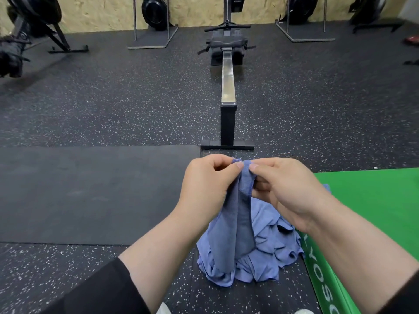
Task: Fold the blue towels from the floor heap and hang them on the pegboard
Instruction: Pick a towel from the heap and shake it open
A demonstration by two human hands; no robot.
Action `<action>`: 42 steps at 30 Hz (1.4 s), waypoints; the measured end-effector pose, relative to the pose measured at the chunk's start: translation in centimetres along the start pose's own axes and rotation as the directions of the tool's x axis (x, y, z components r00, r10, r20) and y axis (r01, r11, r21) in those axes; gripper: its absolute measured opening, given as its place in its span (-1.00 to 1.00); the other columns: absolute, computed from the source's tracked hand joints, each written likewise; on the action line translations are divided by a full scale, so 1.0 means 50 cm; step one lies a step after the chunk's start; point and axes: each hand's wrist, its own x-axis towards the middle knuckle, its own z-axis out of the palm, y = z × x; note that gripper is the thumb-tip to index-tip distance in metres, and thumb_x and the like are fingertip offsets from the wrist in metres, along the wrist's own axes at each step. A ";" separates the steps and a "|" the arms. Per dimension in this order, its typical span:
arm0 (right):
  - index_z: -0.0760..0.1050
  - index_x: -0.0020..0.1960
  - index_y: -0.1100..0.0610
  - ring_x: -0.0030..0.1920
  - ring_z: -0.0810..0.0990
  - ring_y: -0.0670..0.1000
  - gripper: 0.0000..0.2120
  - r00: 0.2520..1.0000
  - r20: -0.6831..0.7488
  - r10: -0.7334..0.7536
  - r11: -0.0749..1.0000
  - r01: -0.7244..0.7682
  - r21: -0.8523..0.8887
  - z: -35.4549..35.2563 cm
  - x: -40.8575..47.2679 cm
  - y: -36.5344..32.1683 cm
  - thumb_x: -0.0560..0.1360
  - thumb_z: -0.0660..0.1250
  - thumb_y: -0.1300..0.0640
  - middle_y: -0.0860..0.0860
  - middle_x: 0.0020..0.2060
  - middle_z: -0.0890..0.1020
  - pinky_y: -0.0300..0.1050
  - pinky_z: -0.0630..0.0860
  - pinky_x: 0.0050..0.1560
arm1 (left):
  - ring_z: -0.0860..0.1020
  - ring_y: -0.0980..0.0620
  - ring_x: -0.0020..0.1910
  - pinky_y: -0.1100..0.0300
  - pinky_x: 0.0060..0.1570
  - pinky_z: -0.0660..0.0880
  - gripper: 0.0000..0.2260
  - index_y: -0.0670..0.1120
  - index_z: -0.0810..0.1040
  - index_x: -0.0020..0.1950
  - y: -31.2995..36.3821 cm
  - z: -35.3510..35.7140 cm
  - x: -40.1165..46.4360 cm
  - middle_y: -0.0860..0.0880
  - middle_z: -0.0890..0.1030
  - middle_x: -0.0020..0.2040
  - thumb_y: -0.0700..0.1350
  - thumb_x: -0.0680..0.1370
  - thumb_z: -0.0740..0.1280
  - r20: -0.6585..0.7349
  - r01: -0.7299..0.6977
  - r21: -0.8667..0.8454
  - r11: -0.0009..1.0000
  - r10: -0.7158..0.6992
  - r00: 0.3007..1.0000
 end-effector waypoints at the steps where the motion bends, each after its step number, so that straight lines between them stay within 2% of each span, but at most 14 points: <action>1: 0.67 0.02 0.25 -0.23 0.67 -0.07 -0.74 1.000 0.011 -0.002 1.000 0.002 -0.003 0.003 -0.002 -0.001 0.65 0.19 0.28 0.10 -0.18 0.72 -0.28 0.57 -0.23 | 0.62 0.21 -0.24 0.22 -0.11 0.57 -0.92 -0.02 0.73 -0.16 0.001 0.001 -0.002 0.07 0.72 -0.22 -0.12 0.53 0.48 0.000 -0.014 0.030 0.999 0.014 1.000; 5: 0.66 0.04 0.31 -0.20 0.66 -0.04 -0.75 0.999 0.038 0.013 0.999 -0.014 0.047 0.012 -0.006 -0.002 0.63 0.20 0.29 0.14 -0.16 0.70 -0.15 0.62 -0.04 | 0.64 0.20 -0.12 0.23 -0.03 0.57 -0.83 0.16 0.70 -0.19 0.002 0.004 -0.006 0.11 0.69 -0.17 -0.10 0.54 0.47 0.016 -0.106 0.159 0.982 0.104 0.994; 7: 0.66 -0.01 0.28 -0.19 0.66 -0.02 -0.74 0.999 0.040 0.022 0.994 -0.026 0.110 0.011 -0.007 -0.005 0.65 0.21 0.22 0.14 -0.16 0.71 -0.05 0.61 0.08 | 0.57 0.18 -0.12 0.29 -0.06 0.48 -0.86 0.11 0.71 -0.12 -0.001 0.005 -0.006 0.08 0.62 -0.16 -0.10 0.57 0.42 0.092 -0.206 0.305 0.930 0.186 0.978; 10: 0.65 -0.05 0.20 -0.22 0.65 -0.05 -0.72 0.999 0.054 0.001 0.991 -0.008 0.131 0.003 -0.009 -0.008 0.67 0.24 0.09 0.09 -0.22 0.71 -0.11 0.59 0.03 | 0.47 0.14 -0.10 0.31 -0.08 0.37 -0.87 -0.08 0.68 0.01 -0.007 0.012 -0.012 0.05 0.49 -0.11 -0.16 0.60 0.32 0.246 -0.316 0.417 0.852 0.228 0.942; 13: 0.64 -0.09 0.22 -0.26 0.62 -0.04 -0.82 1.000 -0.026 -0.014 0.996 0.016 0.087 -0.001 -0.006 -0.003 0.62 0.29 0.25 0.12 -0.20 0.68 -0.19 0.59 -0.12 | 0.48 0.14 -0.05 0.26 -0.02 0.38 -0.84 -0.13 0.65 -0.06 -0.005 0.013 -0.015 0.04 0.52 -0.06 -0.24 0.58 0.27 0.317 -0.336 0.426 0.840 0.209 0.925; 17: 0.65 -0.10 0.17 -0.22 0.64 0.03 -0.78 0.987 -0.134 -0.085 0.988 0.066 -0.141 -0.016 0.008 0.001 0.57 0.25 0.33 0.15 -0.19 0.72 -0.02 0.63 -0.09 | 0.61 0.15 -0.07 0.21 0.06 0.52 -0.75 -0.02 0.73 -0.12 0.008 -0.004 -0.008 0.11 0.69 -0.14 -0.25 0.52 0.27 0.137 -0.178 0.352 0.919 0.137 0.981; 19: 0.68 -0.08 0.04 -0.21 0.61 -0.01 -0.77 0.978 -0.092 -0.187 0.912 0.138 -0.386 -0.026 0.010 -0.003 0.54 0.25 0.24 -0.01 -0.22 0.72 0.07 0.58 -0.04 | 0.59 0.15 -0.09 0.21 0.02 0.52 -0.74 0.05 0.69 0.04 0.009 -0.018 0.002 0.14 0.66 -0.11 -0.24 0.52 0.29 0.082 -0.186 0.321 0.929 0.168 0.982; 21: 0.65 -0.07 -0.05 -0.31 0.46 -0.05 -0.75 0.969 -0.013 -0.247 0.818 0.201 -0.539 -0.032 0.008 -0.011 0.53 0.25 0.22 -0.07 -0.34 0.62 0.00 0.43 -0.17 | 0.52 0.23 0.12 0.29 0.18 0.44 -0.64 0.12 0.56 0.32 0.005 -0.033 0.013 0.18 0.56 0.16 -0.16 0.56 0.35 0.219 -0.269 0.393 0.879 0.195 0.956; 23: 0.63 -0.08 -0.04 -0.33 0.39 -0.05 -0.75 0.961 0.031 -0.274 0.777 0.240 -0.583 -0.036 0.004 -0.019 0.55 0.24 0.23 0.03 -0.36 0.57 -0.02 0.35 -0.21 | 0.45 0.29 0.29 0.27 0.36 0.35 -0.69 0.12 0.56 0.33 -0.003 -0.043 0.021 0.23 0.50 0.34 -0.06 0.58 0.38 0.381 -0.292 0.429 0.855 0.122 0.917; 25: 0.63 -0.11 -0.04 -0.29 0.41 -0.06 -0.74 0.957 0.059 -0.282 0.763 0.262 -0.591 -0.037 -0.003 -0.026 0.55 0.23 0.24 0.10 -0.30 0.61 -0.03 0.36 -0.18 | 0.56 0.24 0.17 0.08 0.37 0.42 -0.89 0.09 0.63 0.10 -0.009 -0.047 0.021 0.24 0.62 0.22 0.00 0.59 0.37 0.429 -0.208 0.381 0.901 0.027 0.903; 27: 0.63 -0.11 -0.04 -0.27 0.42 -0.05 -0.73 0.957 0.084 -0.278 0.764 0.273 -0.585 -0.036 -0.009 -0.029 0.55 0.23 0.25 0.17 -0.21 0.64 -0.03 0.37 -0.15 | 0.62 0.10 -0.06 -0.07 0.21 0.53 -0.92 0.04 0.60 -0.04 -0.009 -0.045 0.016 0.14 0.69 -0.03 0.02 0.59 0.36 0.441 -0.164 0.314 0.935 0.009 0.898; 30: 0.65 -0.10 0.01 -0.23 0.50 -0.08 -0.76 0.958 0.116 -0.262 0.803 0.283 -0.525 -0.034 -0.015 -0.034 0.57 0.27 0.27 0.11 -0.18 0.70 -0.06 0.43 -0.11 | 0.49 0.10 -0.25 0.01 -0.04 0.53 -0.87 -0.02 0.56 -0.09 -0.009 -0.037 0.012 0.00 0.63 -0.21 -0.02 0.62 0.34 0.416 -0.217 0.281 0.935 0.085 0.905; 36: 0.65 -0.09 0.01 -0.28 0.45 -0.06 -0.81 0.940 0.093 -0.329 0.716 0.313 -0.624 -0.059 -0.003 -0.034 0.59 0.29 0.19 0.14 -0.22 0.67 -0.03 0.40 -0.20 | 0.43 0.17 -0.26 0.19 -0.18 0.36 -0.84 -0.06 0.59 -0.12 -0.002 -0.039 0.014 0.09 0.58 -0.25 -0.03 0.62 0.36 0.351 -0.141 0.202 0.969 0.063 0.934; 42: 0.61 -0.06 -0.02 -0.29 0.49 -0.25 -0.82 0.913 -0.034 -0.405 0.668 0.271 -0.693 -0.076 0.009 -0.024 0.62 0.25 0.14 -0.29 -0.34 0.59 -0.36 0.31 -0.29 | 0.33 0.08 -0.27 0.10 -0.15 0.24 -0.63 -0.20 0.55 -0.15 -0.013 -0.061 0.015 0.02 0.45 -0.29 0.08 0.65 0.29 0.381 0.002 0.203 0.979 -0.081 0.921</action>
